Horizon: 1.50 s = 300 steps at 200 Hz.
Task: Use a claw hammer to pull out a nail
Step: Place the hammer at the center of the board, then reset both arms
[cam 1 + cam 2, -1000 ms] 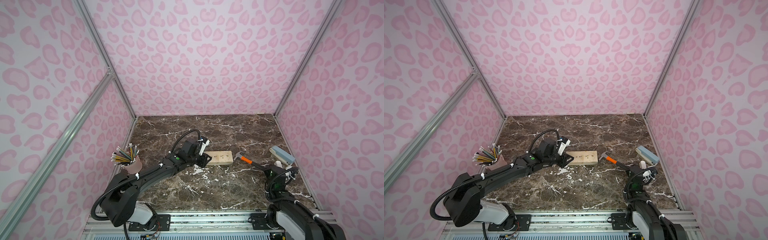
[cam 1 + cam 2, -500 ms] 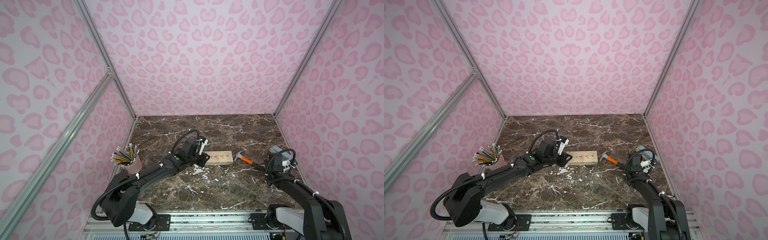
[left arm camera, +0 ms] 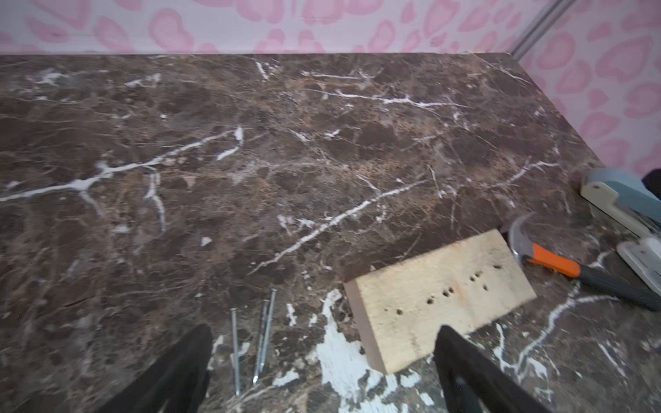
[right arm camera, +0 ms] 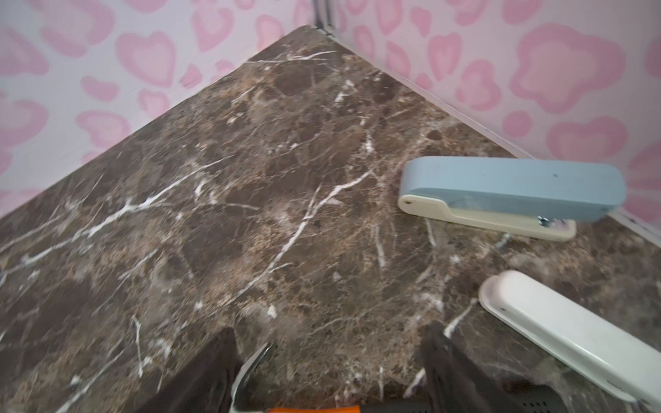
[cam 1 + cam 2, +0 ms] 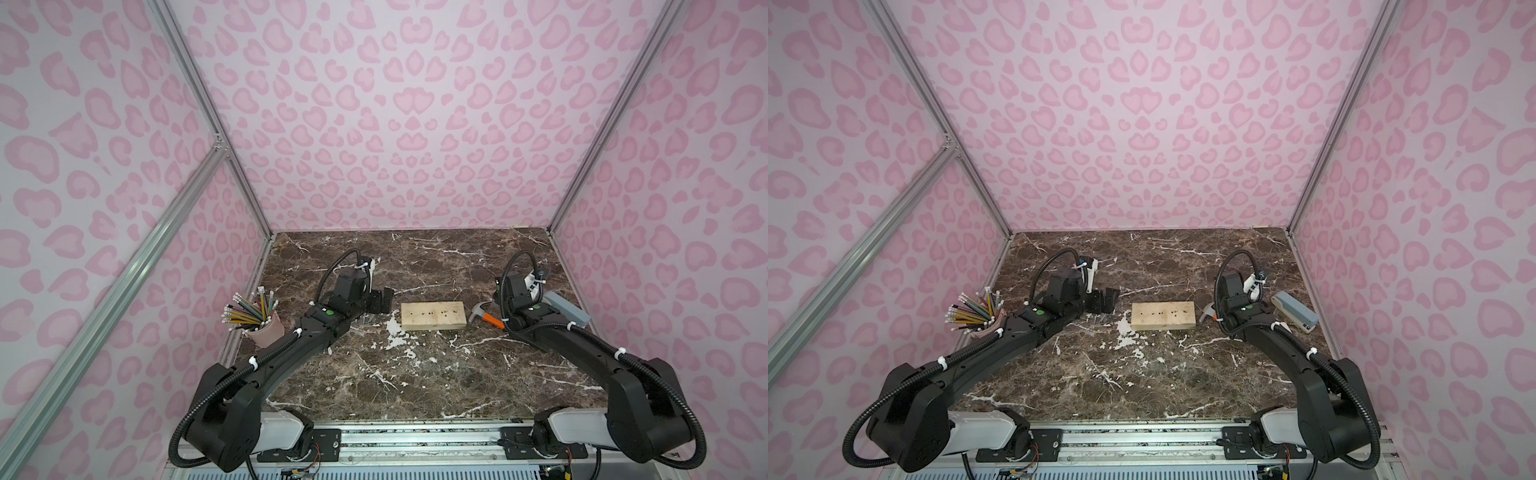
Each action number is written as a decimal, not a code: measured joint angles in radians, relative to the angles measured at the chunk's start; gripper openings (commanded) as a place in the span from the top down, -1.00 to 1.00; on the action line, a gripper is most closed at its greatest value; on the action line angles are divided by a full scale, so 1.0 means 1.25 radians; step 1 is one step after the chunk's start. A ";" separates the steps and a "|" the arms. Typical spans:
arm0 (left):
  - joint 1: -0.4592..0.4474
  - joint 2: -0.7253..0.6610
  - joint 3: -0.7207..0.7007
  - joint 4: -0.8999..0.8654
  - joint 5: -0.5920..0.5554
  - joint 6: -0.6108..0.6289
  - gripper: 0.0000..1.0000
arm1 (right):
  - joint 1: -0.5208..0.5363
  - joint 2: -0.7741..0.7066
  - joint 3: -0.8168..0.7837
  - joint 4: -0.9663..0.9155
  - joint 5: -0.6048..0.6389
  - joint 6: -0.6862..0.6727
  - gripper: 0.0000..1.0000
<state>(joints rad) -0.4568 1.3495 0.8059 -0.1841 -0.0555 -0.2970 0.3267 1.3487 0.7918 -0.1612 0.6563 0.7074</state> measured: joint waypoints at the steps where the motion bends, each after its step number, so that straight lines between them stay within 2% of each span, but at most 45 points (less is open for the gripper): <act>1: 0.002 -0.001 -0.001 0.001 -0.002 0.001 -0.95 | 0.002 0.000 0.000 0.002 -0.001 -0.005 -0.67; 33: 0.119 -0.065 -0.074 0.091 -0.095 0.012 -0.95 | 0.034 -0.020 -0.046 0.136 -0.094 -0.181 -0.67; 56: 0.161 -0.117 -0.152 0.184 -0.134 0.058 -0.95 | 0.050 -0.059 -0.132 0.263 -0.155 -0.296 -0.74; 86: 0.245 -0.064 -0.144 0.259 -0.162 0.102 -0.95 | 0.040 -0.151 -0.298 0.464 -0.172 -0.416 -0.90; 106: 0.287 -0.026 -0.176 0.333 -0.165 0.121 -0.95 | 0.022 -0.159 -0.342 0.545 -0.139 -0.475 -0.92; 125: 0.301 0.023 -0.213 0.407 -0.166 0.132 -0.95 | -0.035 -0.152 -0.345 0.571 -0.105 -0.478 -0.94; 154: 0.306 0.065 -0.285 0.554 -0.179 0.142 -0.95 | -0.114 -0.171 -0.419 0.630 -0.066 -0.451 -0.98; 184: 0.308 0.071 -0.335 0.700 -0.190 0.157 -0.95 | -0.126 -0.128 -0.457 0.743 -0.059 -0.457 -0.98; 212: 0.312 0.108 -0.369 0.852 -0.150 0.194 -0.95 | -0.128 -0.036 -0.490 0.887 -0.065 -0.476 -0.98; 231: 0.323 0.128 -0.397 0.905 -0.115 0.204 -0.95 | -0.125 0.035 -0.493 0.987 -0.094 -0.516 -0.96; 245: 0.333 0.145 -0.415 0.969 -0.086 0.210 -0.95 | -0.137 0.111 -0.494 1.085 -0.158 -0.548 -0.90; 247: 0.334 0.146 -0.416 0.971 -0.082 0.210 -0.95 | -0.144 0.118 -0.493 1.088 -0.173 -0.552 -0.97; 259: 0.338 0.151 -0.418 0.990 -0.064 0.215 -0.95 | -0.193 0.127 -0.479 1.072 -0.245 -0.552 -0.99; 268: 0.338 0.151 -0.418 1.003 -0.060 0.216 -0.95 | -0.219 0.154 -0.471 1.126 -0.267 -0.548 -0.99; 300: 0.332 0.153 -0.421 1.034 -0.057 0.216 -0.95 | -0.210 0.171 -0.484 1.175 -0.322 -0.545 -0.99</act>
<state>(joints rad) -0.0414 1.5406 0.2802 1.1088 -0.1272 -0.0265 0.0647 1.5623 0.1864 1.3071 0.2543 0.0257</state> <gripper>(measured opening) 0.973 0.994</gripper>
